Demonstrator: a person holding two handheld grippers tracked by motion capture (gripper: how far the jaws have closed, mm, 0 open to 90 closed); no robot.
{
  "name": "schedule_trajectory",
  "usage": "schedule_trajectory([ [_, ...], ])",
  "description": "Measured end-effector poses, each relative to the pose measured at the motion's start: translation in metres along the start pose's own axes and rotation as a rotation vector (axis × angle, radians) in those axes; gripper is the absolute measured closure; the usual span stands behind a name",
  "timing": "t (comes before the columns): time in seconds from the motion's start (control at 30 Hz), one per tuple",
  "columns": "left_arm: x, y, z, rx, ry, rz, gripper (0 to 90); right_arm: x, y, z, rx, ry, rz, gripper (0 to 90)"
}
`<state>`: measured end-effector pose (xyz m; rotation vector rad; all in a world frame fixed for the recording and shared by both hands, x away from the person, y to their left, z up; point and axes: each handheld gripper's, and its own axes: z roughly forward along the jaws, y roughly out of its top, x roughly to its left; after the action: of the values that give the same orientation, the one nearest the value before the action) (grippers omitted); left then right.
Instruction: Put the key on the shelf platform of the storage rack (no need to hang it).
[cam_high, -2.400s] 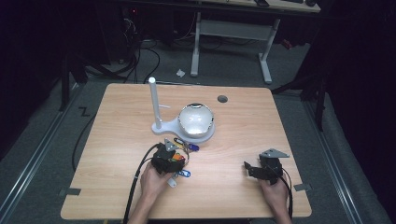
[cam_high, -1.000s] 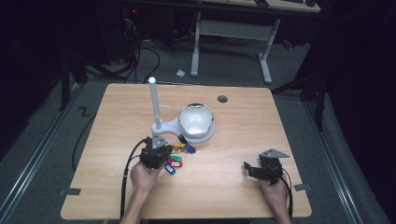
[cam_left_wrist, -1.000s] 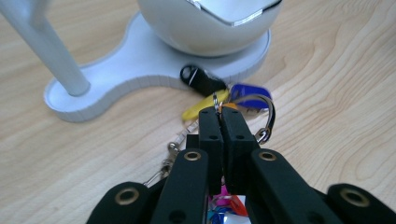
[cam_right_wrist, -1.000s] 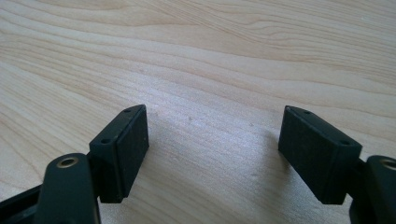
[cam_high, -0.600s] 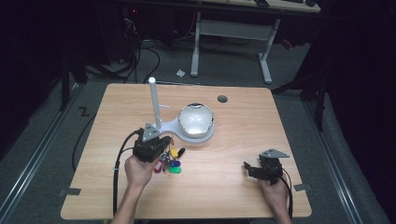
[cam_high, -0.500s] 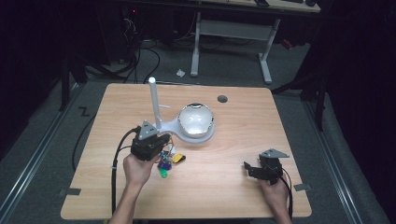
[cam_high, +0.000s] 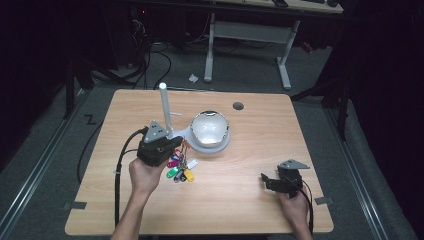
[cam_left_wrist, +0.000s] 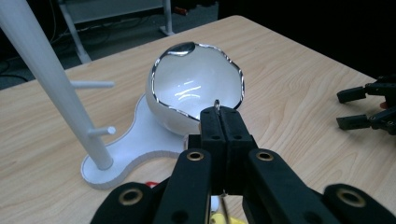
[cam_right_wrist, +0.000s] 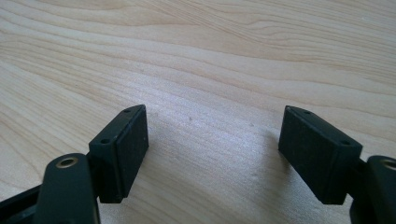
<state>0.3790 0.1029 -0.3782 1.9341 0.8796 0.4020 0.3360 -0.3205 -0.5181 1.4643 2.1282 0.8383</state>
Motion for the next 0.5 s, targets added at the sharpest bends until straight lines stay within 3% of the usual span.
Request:
schedule_trajectory([
  [0.5,-0.001,0.033,-0.018,-0.049,-0.022,0.019,90.0,0.0,0.0,0.0,-0.001,0.003,-0.005,23.9],
])
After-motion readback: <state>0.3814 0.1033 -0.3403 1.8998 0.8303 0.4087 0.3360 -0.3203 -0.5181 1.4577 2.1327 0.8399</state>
